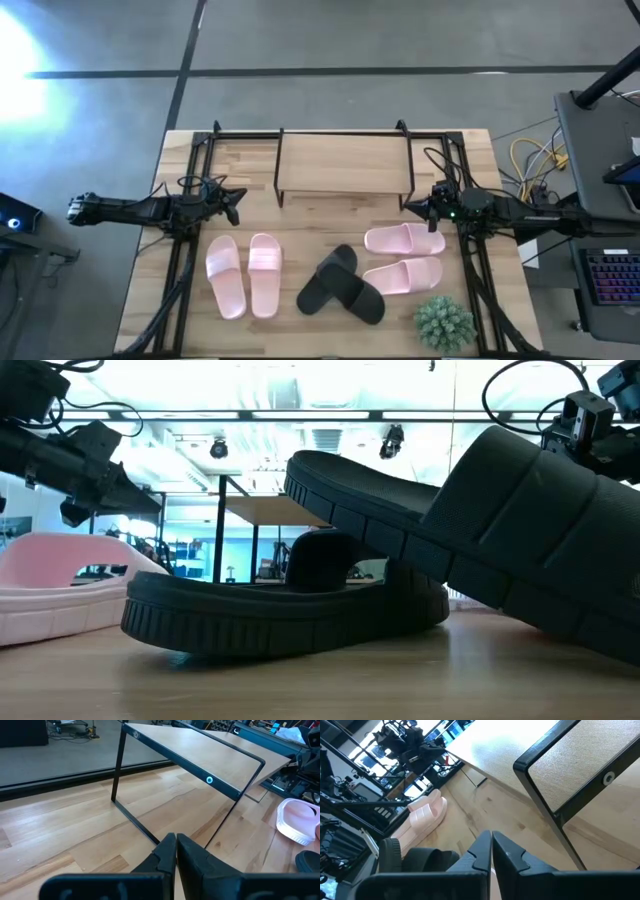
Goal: Pick and place slides into the shelf
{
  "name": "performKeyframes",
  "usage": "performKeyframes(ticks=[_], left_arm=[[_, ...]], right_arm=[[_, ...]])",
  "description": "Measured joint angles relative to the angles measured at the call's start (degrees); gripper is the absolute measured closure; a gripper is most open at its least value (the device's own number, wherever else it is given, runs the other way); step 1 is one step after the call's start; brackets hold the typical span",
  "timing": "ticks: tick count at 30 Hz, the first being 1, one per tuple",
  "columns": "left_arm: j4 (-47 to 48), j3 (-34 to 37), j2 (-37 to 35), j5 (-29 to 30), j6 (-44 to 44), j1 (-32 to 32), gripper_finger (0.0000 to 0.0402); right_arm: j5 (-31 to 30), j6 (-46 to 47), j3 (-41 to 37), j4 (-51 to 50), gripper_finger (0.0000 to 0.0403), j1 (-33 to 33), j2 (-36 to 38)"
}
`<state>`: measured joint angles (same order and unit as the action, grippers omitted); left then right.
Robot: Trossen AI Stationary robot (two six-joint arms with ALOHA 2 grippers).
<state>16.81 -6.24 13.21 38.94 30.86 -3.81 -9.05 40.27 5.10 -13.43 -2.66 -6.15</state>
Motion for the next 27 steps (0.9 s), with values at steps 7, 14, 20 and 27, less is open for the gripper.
performKeyframes(ticks=[7,14,20,27], left_arm=[[0.0,0.0,0.0,0.0,0.0,0.0,0.0402],[0.0,0.0,0.0,-0.1,0.0,0.0,0.0402],[0.0,0.0,0.0,-0.2,0.0,0.0,0.0402],[0.0,0.0,0.0,-0.2,0.0,0.0,0.0402]], right_arm=[[0.0,0.0,0.0,0.0,0.0394,0.0,0.0],[0.0,0.0,0.0,0.0,0.0394,0.0,0.0],[1.8,7.7,0.0,2.8,0.0394,0.0,0.0],[3.5,20.1,0.0,8.3,0.0394,0.0,0.1]])
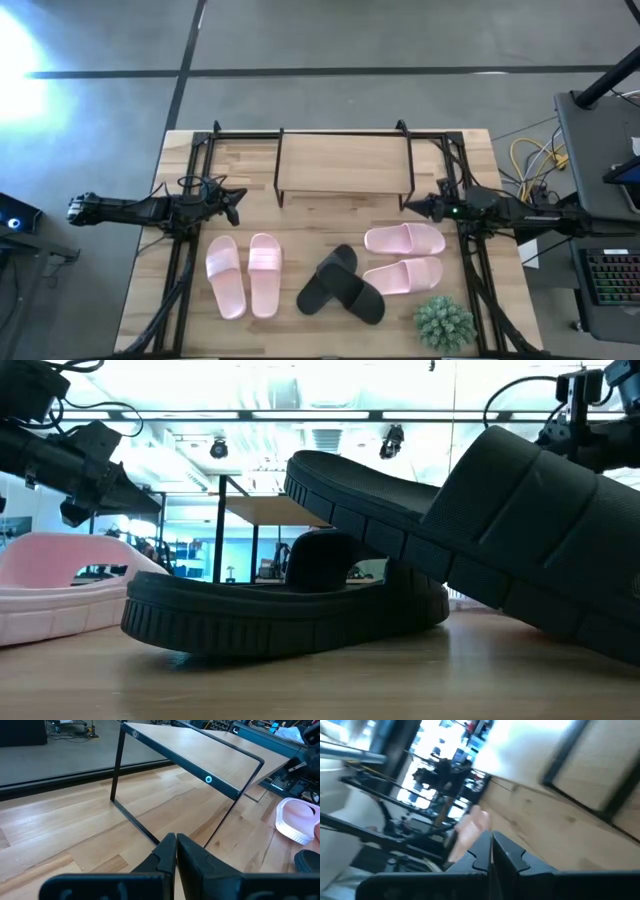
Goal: Pick and place slides into the shelf
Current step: Put the pink slide under the shelf
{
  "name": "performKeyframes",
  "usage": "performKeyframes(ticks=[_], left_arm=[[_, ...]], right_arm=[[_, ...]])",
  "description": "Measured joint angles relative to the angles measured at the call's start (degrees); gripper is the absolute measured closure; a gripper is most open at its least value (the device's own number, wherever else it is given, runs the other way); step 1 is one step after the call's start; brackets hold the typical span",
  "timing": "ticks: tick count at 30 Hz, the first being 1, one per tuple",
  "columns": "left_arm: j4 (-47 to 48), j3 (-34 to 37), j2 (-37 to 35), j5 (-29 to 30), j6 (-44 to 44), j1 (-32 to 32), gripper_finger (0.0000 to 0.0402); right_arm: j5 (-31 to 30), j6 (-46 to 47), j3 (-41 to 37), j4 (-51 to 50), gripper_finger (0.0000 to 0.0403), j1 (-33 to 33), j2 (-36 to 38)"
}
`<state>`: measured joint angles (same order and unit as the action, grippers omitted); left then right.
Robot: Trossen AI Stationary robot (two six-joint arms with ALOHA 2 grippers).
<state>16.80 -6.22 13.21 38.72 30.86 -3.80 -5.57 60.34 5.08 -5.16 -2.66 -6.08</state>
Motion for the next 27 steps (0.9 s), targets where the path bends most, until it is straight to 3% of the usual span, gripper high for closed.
performKeyframes(ticks=[11,15,18,24,27], left_arm=[[0.0,0.0,0.0,0.1,0.0,0.0,0.0402],[0.0,0.0,0.0,0.2,0.0,0.0,0.0402],[0.0,0.0,0.0,0.2,0.0,0.0,0.0402],[0.0,0.0,0.0,0.2,0.0,0.0,0.0402],[0.0,0.0,0.0,0.2,0.0,0.0,0.0402]], right_arm=[[2.5,7.4,0.3,20.9,0.0393,0.9,-1.1],[0.1,7.3,5.8,17.6,0.0379,4.2,-6.1],[-3.7,6.1,14.2,7.1,0.0361,7.5,-13.9],[-6.4,11.9,36.9,-30.9,0.0311,11.5,-35.2],[-6.5,15.6,47.5,-44.8,0.0283,12.9,-46.9]])
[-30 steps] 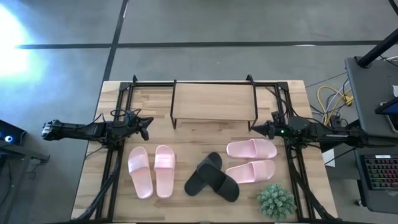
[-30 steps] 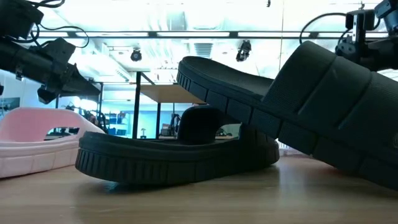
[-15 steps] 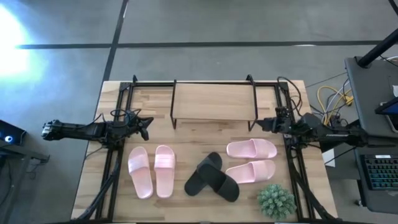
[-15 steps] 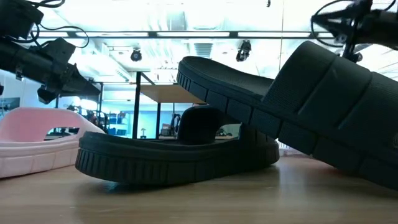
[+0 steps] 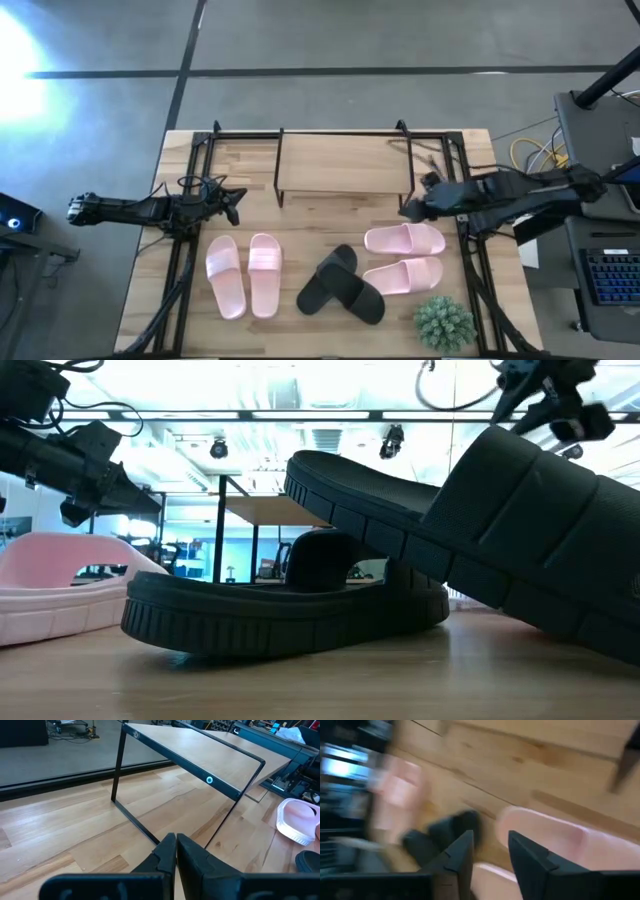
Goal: Pick and place slides into the shelf
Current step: Put the pink slide under the shelf
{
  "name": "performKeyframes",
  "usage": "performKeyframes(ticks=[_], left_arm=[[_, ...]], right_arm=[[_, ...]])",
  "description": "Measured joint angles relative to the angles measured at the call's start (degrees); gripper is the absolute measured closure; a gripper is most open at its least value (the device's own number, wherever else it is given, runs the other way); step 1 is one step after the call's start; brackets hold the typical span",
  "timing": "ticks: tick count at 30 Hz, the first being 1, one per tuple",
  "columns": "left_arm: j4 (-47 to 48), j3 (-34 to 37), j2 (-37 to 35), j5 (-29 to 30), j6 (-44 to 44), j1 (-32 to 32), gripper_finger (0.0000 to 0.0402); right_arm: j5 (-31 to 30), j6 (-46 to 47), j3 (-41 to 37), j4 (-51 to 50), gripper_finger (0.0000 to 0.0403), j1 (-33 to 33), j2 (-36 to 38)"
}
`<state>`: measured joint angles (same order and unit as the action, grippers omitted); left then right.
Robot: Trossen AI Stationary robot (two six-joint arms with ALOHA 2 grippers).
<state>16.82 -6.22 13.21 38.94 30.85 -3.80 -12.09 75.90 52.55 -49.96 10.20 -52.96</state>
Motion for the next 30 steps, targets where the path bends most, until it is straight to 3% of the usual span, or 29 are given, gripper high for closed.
performKeyframes(ticks=[10,15,20,30], left_arm=[[0.0,0.0,0.0,0.0,0.0,0.0,0.0402],[0.0,0.0,0.0,-0.1,0.0,0.0,0.0402],[0.2,0.0,-0.1,-0.2,0.0,0.0,0.0402],[0.0,0.0,-0.1,-0.2,0.0,0.0,0.0402]], right_arm=[[5.4,6.8,30.6,-40.3,0.0201,3.3,-33.6],[8.0,4.7,37.3,-40.3,0.0183,3.3,-42.8],[9.0,6.4,37.5,-40.1,0.0182,3.3,-48.6],[11.5,8.7,29.4,-40.0,0.0181,3.3,-54.1]])
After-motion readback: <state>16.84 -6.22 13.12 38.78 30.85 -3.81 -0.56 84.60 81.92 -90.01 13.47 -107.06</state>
